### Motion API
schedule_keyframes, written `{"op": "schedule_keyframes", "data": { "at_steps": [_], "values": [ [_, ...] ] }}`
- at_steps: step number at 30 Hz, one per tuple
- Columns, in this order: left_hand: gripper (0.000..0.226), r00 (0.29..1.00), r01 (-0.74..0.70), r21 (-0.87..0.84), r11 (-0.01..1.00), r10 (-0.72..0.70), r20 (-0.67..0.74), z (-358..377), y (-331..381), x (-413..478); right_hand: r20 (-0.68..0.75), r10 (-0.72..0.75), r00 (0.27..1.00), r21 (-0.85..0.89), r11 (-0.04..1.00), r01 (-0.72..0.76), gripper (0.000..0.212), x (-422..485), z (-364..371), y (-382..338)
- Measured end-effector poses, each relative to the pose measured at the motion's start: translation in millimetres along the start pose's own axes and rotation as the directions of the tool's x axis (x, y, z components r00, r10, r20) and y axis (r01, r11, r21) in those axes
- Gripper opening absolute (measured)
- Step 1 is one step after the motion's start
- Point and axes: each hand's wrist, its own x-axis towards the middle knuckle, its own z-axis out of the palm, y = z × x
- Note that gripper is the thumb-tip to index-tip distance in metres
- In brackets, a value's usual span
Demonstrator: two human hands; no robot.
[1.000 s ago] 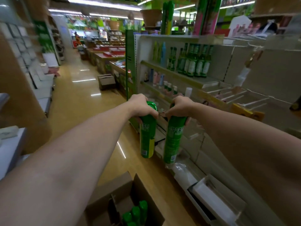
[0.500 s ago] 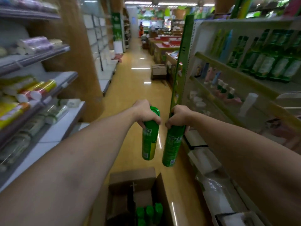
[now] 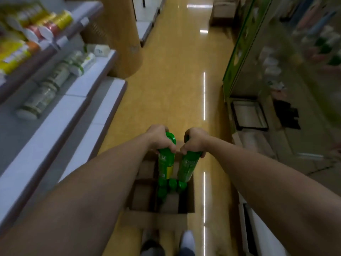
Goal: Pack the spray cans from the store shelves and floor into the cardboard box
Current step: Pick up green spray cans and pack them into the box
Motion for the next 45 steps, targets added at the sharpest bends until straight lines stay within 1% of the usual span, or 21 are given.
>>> {"op": "schedule_keyframes", "data": {
  "at_steps": [3,5,8,13,18,20,23,25,30,35,42,45],
  "values": [
    [0.094,0.997,0.02,0.035,0.999,-0.023,0.079,38,-26,17,0.032,0.038,0.999,0.021,0.999,-0.039,0.048,24,39,23],
    [0.086,0.994,0.034,0.057,0.998,-0.039,0.105,63,-45,30,0.039,0.065,0.997,0.05,0.996,-0.067,0.051,40,66,38],
    [0.076,0.985,0.047,0.043,0.998,-0.053,0.162,102,-77,47,0.045,0.094,0.995,0.074,0.992,-0.097,0.05,57,107,60],
    [0.076,0.98,-0.021,0.084,0.996,0.004,0.199,155,-117,72,0.012,0.124,0.992,0.112,0.986,-0.124,0.052,84,168,93],
    [0.078,0.968,-0.013,0.092,0.996,-0.01,0.249,197,-143,100,-0.072,0.147,0.987,0.199,0.971,-0.13,0.05,112,224,120],
    [0.078,0.968,-0.022,0.082,0.996,0.001,0.25,215,-152,109,-0.087,0.164,0.983,0.242,0.96,-0.139,0.051,121,244,128],
    [0.071,0.974,-0.027,0.083,0.996,0.007,0.228,244,-167,122,-0.11,0.19,0.976,0.258,0.953,-0.157,0.053,138,272,141],
    [0.07,0.977,-0.021,0.068,0.997,0.006,0.212,264,-178,131,-0.124,0.201,0.972,0.276,0.948,-0.161,0.054,149,290,149],
    [0.07,0.987,-0.001,0.024,1.0,-0.003,0.162,312,-202,162,-0.13,0.209,0.969,0.291,0.943,-0.164,0.051,188,326,173],
    [0.069,0.99,0.033,0.014,0.999,-0.034,0.134,354,-222,197,-0.119,0.232,0.965,0.298,0.936,-0.188,0.058,225,362,200],
    [0.067,0.987,0.07,0.03,0.997,-0.073,0.144,400,-249,236,-0.114,0.213,0.97,0.324,0.931,-0.166,0.054,267,406,226],
    [0.067,0.986,0.091,0.045,0.995,-0.096,0.135,416,-259,245,-0.112,0.209,0.972,0.326,0.931,-0.163,0.048,278,421,235]
  ]
}}
